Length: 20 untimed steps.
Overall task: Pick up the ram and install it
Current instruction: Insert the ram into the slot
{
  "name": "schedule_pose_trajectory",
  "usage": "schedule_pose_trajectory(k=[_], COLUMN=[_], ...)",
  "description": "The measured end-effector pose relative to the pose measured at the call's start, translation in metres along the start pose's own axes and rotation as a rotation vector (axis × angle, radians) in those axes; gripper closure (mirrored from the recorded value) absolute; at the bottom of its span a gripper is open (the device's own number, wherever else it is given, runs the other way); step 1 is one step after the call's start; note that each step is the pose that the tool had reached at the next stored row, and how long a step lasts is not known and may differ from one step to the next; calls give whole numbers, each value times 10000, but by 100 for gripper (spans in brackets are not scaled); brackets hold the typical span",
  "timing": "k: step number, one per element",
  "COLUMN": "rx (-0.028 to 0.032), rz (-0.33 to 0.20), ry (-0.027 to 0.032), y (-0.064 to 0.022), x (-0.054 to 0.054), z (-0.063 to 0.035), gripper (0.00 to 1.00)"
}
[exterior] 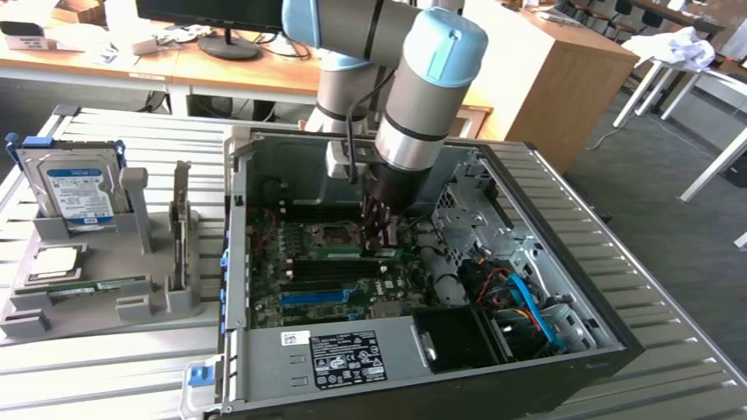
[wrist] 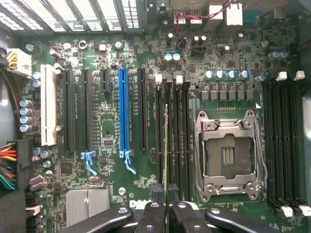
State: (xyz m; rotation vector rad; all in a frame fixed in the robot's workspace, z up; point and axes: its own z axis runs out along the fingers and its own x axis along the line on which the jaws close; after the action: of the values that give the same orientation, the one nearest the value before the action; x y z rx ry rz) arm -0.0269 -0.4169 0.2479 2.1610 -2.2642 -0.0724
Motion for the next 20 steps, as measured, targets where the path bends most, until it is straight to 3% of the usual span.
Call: schedule_pose_trajectory(k=[16, 18, 20], rx=[-1, -1, 5], rz=[-96, -129, -151], ry=[17, 68, 220], y=[159, 172, 177], x=[23, 28, 28], z=[50, 53, 55], gripper=[87, 87, 87])
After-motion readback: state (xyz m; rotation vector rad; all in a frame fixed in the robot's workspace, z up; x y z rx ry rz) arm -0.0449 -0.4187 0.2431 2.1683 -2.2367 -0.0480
